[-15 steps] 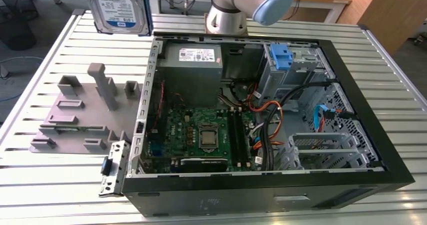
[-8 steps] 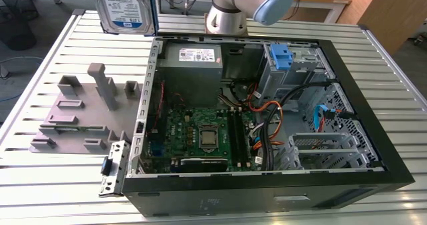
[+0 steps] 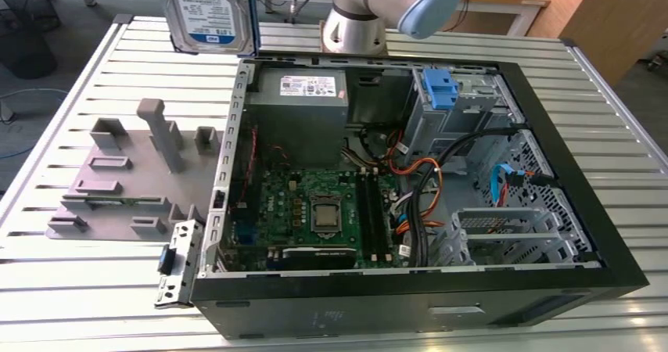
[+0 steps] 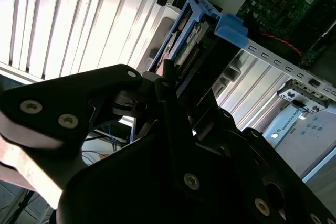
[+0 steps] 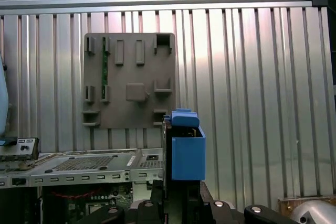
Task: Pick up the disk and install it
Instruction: 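Pick up the disk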
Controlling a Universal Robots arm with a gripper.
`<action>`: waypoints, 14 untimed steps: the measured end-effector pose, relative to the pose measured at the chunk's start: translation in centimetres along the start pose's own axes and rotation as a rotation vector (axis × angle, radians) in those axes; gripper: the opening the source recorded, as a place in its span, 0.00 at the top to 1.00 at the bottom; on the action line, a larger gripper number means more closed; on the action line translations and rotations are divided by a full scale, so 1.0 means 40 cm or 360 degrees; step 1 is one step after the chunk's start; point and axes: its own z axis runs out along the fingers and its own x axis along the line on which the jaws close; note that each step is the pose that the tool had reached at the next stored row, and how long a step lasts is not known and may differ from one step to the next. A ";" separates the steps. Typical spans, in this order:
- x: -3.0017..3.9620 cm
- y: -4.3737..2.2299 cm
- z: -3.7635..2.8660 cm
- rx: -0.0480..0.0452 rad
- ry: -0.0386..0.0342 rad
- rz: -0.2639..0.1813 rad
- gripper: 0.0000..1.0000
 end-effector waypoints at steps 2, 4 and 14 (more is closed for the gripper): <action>-0.001 -0.011 0.000 0.0000 0.0000 0.0000 0.65; -0.001 -0.023 -0.001 0.0000 0.0000 0.0000 0.65; -0.005 -0.079 -0.003 0.0000 0.0000 0.0000 0.65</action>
